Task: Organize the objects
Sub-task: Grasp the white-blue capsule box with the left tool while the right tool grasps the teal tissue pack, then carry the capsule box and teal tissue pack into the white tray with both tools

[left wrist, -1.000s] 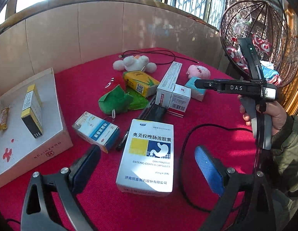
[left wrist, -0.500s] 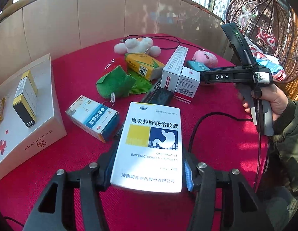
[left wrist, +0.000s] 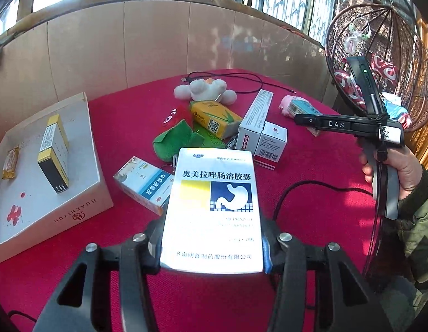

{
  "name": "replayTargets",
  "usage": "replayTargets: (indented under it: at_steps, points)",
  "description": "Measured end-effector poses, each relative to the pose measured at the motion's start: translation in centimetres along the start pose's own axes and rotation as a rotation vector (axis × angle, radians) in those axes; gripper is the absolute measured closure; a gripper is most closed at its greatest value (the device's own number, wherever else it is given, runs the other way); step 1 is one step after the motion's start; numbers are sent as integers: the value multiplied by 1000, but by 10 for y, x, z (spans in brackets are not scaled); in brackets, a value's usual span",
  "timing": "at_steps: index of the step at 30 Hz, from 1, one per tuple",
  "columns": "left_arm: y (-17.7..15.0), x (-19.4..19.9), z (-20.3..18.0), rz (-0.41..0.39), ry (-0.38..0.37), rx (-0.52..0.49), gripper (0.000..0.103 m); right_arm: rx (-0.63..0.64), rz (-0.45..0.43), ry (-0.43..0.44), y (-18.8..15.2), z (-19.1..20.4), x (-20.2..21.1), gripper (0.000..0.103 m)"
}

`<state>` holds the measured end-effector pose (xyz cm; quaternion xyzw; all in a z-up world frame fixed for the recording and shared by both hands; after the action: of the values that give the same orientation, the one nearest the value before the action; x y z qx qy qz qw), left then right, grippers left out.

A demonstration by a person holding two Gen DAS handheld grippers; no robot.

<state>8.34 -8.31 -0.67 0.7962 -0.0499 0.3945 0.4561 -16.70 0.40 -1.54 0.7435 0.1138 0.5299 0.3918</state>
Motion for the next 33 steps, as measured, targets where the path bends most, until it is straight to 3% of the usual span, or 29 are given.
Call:
replayTargets:
  at_steps: [6, 11, 20, 33]
  points:
    - [13, 20, 4, -98, 39, 15, 52, 31, -143, -32, 28, 16, 42, 54]
    - [22, 32, 17, -148, 59, 53, 52, 68, -223, 9, 47, 43, 66, 54]
    - [28, 44, 34, -186, 82, 105, 52, 150, -250, 99, 61, 91, 78, 54]
    - [34, 64, 55, -243, 101, 164, 52, 216, -278, 160, 76, 140, 85, 54]
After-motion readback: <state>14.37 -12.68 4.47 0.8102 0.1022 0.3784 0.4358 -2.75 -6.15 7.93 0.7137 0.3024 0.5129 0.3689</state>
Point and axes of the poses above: each gripper's, at about its wrist camera, not at the fingertips, and x roughly against the way its jaws point, z to its left, y to its top, the point moved 6 cm from there along -x, roughly the way its jaws point, and after that the axes turned 15 degrees about x, right-handed, at the moved point
